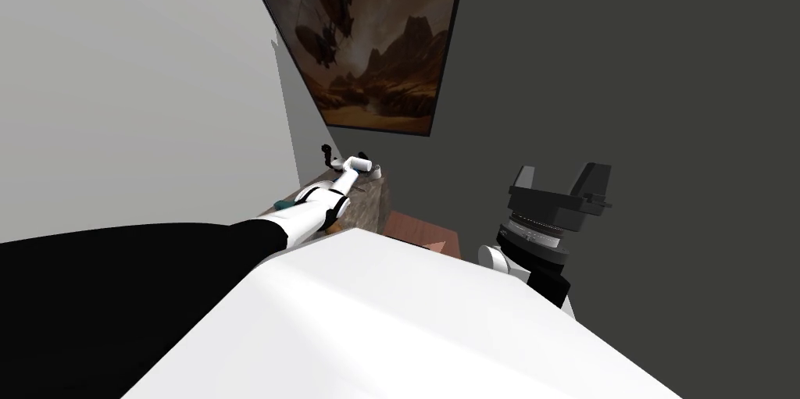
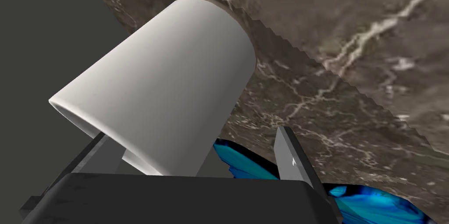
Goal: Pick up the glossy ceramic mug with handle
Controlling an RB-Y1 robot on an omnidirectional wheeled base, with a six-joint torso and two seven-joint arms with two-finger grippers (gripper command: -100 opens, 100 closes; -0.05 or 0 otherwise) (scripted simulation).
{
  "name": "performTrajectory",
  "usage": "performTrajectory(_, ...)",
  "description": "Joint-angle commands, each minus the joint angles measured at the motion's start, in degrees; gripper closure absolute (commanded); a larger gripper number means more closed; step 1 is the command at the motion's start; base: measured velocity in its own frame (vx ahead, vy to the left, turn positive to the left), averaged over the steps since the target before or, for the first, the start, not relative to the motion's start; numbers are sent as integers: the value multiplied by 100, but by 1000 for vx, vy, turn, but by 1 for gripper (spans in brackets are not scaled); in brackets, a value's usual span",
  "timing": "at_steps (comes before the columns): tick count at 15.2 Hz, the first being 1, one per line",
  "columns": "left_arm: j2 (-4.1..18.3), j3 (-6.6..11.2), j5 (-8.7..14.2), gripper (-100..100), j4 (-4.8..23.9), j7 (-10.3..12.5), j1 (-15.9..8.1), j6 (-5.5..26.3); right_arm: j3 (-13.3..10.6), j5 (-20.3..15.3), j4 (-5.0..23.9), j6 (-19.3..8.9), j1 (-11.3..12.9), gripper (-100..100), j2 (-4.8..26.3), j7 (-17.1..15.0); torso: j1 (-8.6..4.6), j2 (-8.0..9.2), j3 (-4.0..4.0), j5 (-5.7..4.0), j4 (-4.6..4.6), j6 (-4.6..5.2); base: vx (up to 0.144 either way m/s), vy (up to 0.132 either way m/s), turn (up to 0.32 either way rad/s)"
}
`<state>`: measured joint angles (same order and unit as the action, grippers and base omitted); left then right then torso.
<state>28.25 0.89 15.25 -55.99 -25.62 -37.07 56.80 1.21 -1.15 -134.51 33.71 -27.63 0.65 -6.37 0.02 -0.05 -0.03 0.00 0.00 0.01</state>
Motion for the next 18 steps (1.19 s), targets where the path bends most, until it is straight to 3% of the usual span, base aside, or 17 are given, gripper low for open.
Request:
performTrajectory(1,44,1,39,-100,229,-46,-171,286,0,0,0,0,0,0,0,0,0,0,0,0,0,0,9,8,-59)
performTrajectory(2,44,1,39,-100,229,-46,-171,367,0,0,0,0,0,0,0,0,0,0,0,0,-1,0,8,7,-22)
performTrajectory(3,110,4,103,-100,440,-113,-410,529,0,0,0,0,0,0,0,0,0,0,0,1,-1,-2,8,6,-48)
performTrajectory(5,110,4,103,-100,519,-113,-410,694,0,0,0,0,0,0,0,0,0,-1,-1,1,-1,-1,11,8,-35)
performTrajectory(6,173,7,163,-100,794,-176,-638,834,0,0,0,0,0,0,0,0,1,-1,-1,1,-1,-2,14,6,-47)
performTrajectory(8,173,7,163,-100,794,-176,-638,1005,0,0,0,0,0,0,0,0,0,-3,-2,0,-1,-1,14,7,-37)
performTrajectory(9,232,10,220,-100,1032,-236,-854,1170,0,0,0,0,0,0,0,0,0,-2,-1,1,-1,-2,14,8,-49)
performTrajectory(11,232,10,220,-100,1054,-236,-854,1297,0,0,0,0,0,0,0,0,0,-3,-2,1,-1,-1,16,9,-35)
performTrajectory(12,288,13,273,-100,1282,-291,-1056,1511,0,0,0,0,0,0,0,0,1,-2,-2,1,-2,-2,18,10,-37)
performTrajectory(13,288,13,273,-100,1297,-291,-1056,1570,0,0,0,0,0,0,0,0,1,-4,-2,0,-1,-1,21,10,-49)
performTrajectory(14,339,15,321,-100,1485,-342,-1243,1735,0,0,0,0,0,0,0,0,1,-4,-3,1,-2,-1,26,12,-55)
performTrajectory(16,339,15,321,-100,1521,-342,-1243,1822,0,0,0,0,0,0,0,0,2,-6,-4,1,-2,-1,21,13,-34)
performTrajectory(17,385,17,366,-100,1725,-389,-1414,2045,0,0,0,0,0,0,0,0,2,-5,-3,2,-2,-3,19,10,-41)
performTrajectory(18,385,17,366,-100,1725,-389,-1414,2051,0,0,0,0,0,0,0,0,2,-5,-3,1,-2,-1,19,11,-42)
